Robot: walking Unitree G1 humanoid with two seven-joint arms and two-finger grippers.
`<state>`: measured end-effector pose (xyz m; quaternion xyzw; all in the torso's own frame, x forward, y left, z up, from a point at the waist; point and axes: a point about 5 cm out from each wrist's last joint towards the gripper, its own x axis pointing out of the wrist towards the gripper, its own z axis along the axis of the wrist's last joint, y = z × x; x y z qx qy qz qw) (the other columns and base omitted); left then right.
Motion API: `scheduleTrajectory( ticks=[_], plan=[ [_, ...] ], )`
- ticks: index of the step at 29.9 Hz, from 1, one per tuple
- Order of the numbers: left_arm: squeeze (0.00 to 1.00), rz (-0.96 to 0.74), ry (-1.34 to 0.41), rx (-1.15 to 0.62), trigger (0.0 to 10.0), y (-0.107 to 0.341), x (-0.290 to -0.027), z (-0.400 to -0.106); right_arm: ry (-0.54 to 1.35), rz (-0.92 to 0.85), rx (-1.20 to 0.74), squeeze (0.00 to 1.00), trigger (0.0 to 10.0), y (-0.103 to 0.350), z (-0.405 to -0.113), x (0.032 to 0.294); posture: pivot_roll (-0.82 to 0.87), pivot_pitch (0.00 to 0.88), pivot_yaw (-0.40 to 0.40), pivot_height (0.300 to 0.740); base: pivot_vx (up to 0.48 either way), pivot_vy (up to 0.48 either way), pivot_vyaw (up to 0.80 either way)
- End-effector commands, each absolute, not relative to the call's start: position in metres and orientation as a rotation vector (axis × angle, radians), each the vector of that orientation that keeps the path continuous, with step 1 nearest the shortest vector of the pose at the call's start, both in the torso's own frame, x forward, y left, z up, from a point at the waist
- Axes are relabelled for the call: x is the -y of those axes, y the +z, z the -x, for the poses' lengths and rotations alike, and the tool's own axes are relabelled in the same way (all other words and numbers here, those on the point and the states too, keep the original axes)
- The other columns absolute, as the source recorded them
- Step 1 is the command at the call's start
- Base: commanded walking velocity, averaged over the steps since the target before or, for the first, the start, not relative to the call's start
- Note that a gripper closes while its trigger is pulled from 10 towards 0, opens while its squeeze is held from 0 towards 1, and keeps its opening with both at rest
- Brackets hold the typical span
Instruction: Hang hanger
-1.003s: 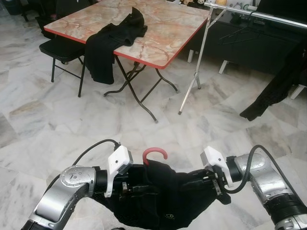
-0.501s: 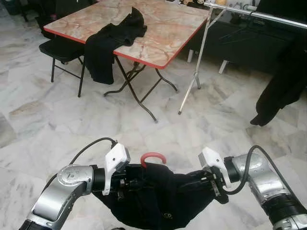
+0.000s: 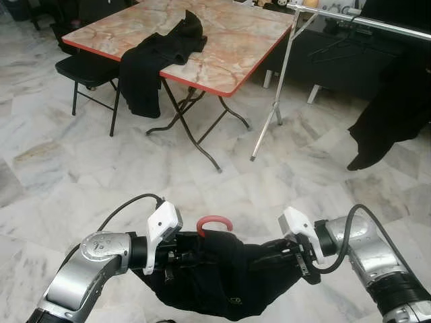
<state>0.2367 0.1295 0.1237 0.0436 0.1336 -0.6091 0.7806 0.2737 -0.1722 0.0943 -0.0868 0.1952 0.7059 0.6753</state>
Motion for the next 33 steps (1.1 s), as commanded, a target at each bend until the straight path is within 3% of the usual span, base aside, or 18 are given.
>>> scheduleTrajectory(
  ticks=[1, 33],
  plan=[
    [0.00, -0.061, -1.408, -0.322, 0.0, 0.116, -0.120, -0.226, 1.566, 0.189, -0.338, 1.00, 10.0, 0.109, -0.283, 0.167, -0.01, 0.074, -0.024, 0.740, 0.000, 0.000, 0.00],
    [0.00, -0.067, -1.264, -0.305, 0.0, 0.105, -0.130, -0.238, 1.537, 0.159, -0.362, 1.00, 10.0, 0.109, -0.281, 0.180, -0.02, 0.086, -0.027, 0.740, 0.000, 0.000, 0.00]
  ],
)
